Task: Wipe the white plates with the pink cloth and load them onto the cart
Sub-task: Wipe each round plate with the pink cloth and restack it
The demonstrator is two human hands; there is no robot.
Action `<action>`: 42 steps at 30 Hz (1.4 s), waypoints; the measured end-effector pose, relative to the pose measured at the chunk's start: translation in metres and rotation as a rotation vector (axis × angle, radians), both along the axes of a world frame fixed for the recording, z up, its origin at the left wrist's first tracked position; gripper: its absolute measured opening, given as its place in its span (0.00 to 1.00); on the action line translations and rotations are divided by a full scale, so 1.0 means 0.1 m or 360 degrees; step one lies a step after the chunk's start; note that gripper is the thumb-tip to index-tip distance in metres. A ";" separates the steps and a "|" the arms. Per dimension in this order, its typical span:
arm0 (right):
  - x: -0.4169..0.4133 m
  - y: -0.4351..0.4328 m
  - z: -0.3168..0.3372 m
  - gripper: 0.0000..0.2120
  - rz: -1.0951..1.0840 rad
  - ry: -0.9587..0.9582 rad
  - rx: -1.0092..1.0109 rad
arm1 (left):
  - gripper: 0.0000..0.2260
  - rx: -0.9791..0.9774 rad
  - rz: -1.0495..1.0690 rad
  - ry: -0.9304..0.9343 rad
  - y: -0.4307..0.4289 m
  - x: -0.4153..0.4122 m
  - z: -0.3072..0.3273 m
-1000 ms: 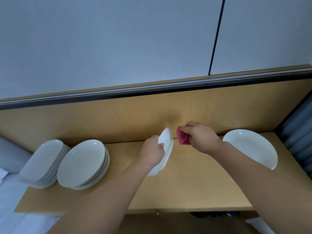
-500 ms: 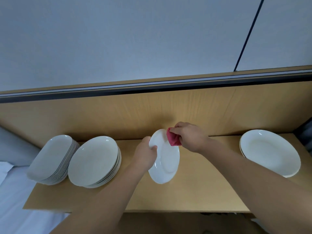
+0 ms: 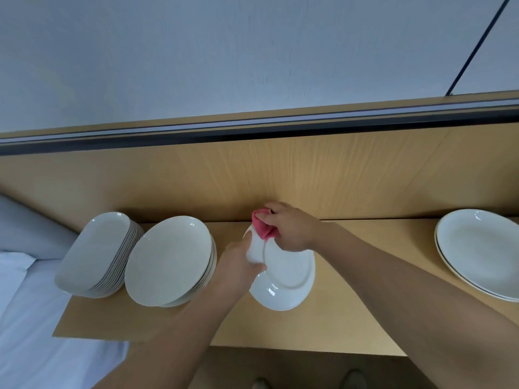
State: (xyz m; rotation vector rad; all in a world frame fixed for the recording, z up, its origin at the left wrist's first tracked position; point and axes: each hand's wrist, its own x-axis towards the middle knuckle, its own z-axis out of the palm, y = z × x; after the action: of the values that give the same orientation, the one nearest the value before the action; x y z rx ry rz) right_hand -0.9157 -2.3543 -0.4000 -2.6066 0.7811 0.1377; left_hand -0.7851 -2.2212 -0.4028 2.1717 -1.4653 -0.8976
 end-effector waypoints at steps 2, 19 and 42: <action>0.03 0.03 -0.09 0.29 -0.0110 -0.0133 0.0202 | 0.29 0.0030 0.0025 0.0018 0.03 0.03 -0.04; -0.29 0.03 -0.54 0.08 -0.0569 -0.0485 0.0412 | 0.29 0.0106 0.0168 0.0227 0.19 0.11 -0.18; -0.86 1.12 -0.88 0.09 -0.1541 -0.0935 0.0772 | 0.27 0.0007 0.0561 0.0372 0.28 -0.30 -0.18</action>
State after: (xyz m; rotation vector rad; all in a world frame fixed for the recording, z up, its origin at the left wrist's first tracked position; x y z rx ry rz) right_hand -1.0018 -2.2419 -0.4884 -1.4704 1.4274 -0.6040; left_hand -0.8150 -2.1929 -0.4210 2.1496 -0.9347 -0.9837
